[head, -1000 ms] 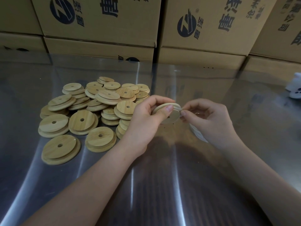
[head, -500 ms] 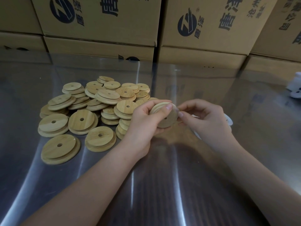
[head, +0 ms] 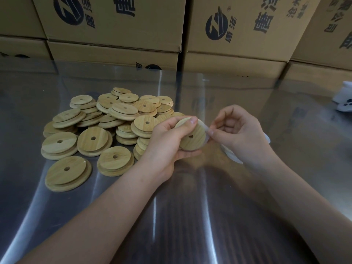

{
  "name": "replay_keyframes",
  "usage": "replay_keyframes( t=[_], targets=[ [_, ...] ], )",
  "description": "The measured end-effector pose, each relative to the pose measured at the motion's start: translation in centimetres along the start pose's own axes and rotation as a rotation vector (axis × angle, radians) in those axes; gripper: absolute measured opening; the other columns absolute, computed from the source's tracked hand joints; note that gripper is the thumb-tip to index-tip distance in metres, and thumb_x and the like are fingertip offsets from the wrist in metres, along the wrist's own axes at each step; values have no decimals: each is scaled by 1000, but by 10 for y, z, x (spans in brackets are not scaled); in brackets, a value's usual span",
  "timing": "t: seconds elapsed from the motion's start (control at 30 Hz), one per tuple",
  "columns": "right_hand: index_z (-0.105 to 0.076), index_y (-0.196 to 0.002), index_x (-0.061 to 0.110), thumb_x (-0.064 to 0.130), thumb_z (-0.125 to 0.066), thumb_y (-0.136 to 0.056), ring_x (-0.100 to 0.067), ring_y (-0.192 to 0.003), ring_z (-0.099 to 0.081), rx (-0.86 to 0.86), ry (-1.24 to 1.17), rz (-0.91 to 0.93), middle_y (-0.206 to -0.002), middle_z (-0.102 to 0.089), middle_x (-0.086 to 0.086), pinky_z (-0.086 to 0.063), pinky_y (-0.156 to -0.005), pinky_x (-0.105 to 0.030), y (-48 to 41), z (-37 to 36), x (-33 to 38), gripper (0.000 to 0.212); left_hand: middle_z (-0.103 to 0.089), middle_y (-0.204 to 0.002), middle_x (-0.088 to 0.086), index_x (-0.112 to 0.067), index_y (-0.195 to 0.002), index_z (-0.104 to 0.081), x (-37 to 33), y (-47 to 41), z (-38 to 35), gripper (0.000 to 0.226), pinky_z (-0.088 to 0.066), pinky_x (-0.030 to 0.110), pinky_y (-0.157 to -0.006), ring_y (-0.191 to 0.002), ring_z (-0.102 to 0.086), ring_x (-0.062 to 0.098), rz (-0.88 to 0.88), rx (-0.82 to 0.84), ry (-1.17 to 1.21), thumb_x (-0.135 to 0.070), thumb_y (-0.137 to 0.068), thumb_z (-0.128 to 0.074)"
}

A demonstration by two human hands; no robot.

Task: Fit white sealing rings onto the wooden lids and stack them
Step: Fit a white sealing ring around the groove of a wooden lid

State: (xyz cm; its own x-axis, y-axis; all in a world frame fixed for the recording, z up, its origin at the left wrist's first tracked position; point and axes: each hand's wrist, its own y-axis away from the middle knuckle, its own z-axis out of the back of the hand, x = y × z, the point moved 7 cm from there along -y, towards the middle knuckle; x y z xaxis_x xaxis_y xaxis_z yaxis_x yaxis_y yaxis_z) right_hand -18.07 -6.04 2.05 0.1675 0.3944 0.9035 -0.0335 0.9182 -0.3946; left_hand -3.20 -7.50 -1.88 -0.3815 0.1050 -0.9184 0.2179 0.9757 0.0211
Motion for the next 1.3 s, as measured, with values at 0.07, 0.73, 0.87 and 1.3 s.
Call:
replay_keyframes(
  t=[0.07,0.73,0.87,1.3],
  targets=[
    [-54,-81,17,-1,-73,-73,-20,-69,-66,-4,-6,-1,-71,-69,-1,-58,-72,-31,0,1,0,28,-71,-87,3,-13,-97,-73,1,-1,1,11,-61,41,-67,-84,-72,22,6,6,13,-19,-89,-68],
    [-59,-74,9,-13,-71,-77,-18,-64,-67,-80,-24,-47,-68,-70,-3,-57,-62,-25,3,-1,-4,25,-72,-103,16,-10,-106,-66,8,2,-3,20,-60,44,-67,-93,-73,29,121,62,58,-26,-96,-59],
    [-61,-80,6,-10,-71,-79,-21,-62,-67,-85,-62,-109,-70,-71,-5,-57,-61,-25,2,2,-7,19,-73,-96,12,-6,-120,-59,10,4,-6,25,-60,42,-59,-81,-74,26,152,60,113,-18,-102,-48],
    [-64,-81,8,-10,-68,-81,-10,-50,-59,35,-47,-214,-67,-70,-6,-48,-46,-20,2,3,-7,18,-70,-105,26,7,-111,-57,12,8,-13,22,-62,34,-66,-91,-73,35,310,81,361,-8,-99,-47]
  ],
)
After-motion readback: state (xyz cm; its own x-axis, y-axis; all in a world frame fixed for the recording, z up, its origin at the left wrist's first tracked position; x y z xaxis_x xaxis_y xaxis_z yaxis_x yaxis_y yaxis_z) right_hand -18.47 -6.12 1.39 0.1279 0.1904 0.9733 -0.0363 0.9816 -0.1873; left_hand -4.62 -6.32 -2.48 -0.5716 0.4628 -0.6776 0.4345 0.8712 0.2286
